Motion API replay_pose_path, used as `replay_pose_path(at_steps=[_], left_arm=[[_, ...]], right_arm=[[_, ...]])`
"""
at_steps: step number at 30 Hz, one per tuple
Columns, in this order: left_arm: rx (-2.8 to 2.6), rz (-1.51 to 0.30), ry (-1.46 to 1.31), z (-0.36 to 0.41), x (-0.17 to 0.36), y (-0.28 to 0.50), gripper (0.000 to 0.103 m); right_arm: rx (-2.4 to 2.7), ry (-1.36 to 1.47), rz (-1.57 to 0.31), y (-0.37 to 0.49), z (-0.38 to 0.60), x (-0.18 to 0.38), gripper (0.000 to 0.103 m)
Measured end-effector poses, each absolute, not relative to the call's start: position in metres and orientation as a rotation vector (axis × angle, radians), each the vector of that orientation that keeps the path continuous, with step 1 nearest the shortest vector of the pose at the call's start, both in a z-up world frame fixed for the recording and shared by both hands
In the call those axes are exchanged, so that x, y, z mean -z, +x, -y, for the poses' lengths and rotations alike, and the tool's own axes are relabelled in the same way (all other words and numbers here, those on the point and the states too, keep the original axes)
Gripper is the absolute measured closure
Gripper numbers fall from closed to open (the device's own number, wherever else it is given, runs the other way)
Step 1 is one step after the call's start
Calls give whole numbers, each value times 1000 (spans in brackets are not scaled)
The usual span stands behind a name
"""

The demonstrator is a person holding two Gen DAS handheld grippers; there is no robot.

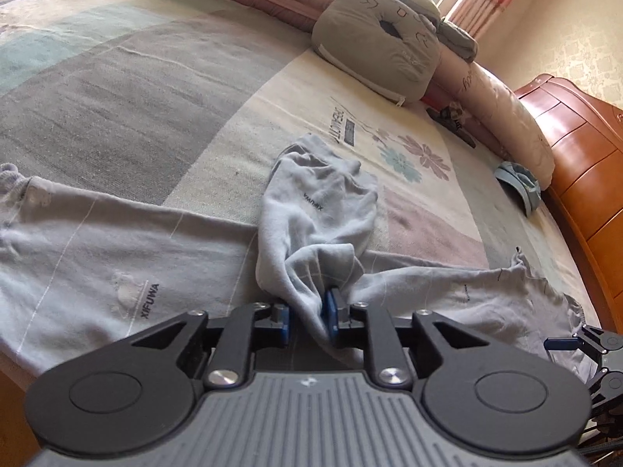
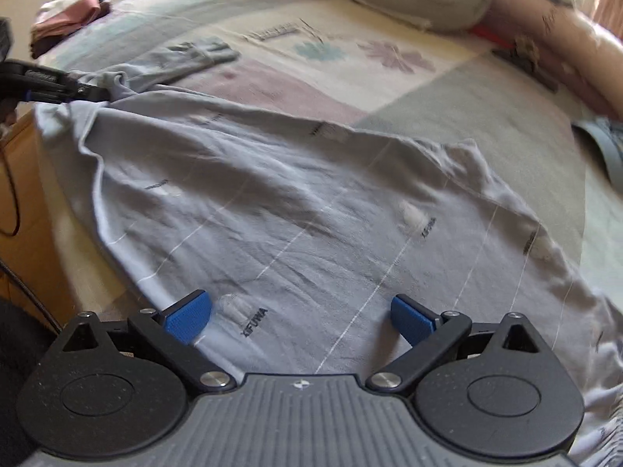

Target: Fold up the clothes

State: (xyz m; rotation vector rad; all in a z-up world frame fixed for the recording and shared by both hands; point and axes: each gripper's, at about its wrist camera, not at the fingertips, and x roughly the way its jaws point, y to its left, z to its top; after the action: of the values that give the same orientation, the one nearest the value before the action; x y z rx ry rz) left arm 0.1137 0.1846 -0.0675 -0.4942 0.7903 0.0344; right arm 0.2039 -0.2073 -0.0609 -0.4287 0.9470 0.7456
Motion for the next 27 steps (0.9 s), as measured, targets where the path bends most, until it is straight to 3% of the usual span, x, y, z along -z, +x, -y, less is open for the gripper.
replay_pose_path(at_steps=[6, 19, 27], left_arm=[[-92, -847, -415, -191, 50, 103, 65], [-3, -849, -287, -167, 22, 149, 60], [11, -870, -288, -173, 29, 158, 56]], right_arm=[[-734, -425, -932, 207, 208, 59, 2], [-675, -316, -888, 208, 217, 53, 2], [-685, -38, -943, 219, 233, 45, 2]])
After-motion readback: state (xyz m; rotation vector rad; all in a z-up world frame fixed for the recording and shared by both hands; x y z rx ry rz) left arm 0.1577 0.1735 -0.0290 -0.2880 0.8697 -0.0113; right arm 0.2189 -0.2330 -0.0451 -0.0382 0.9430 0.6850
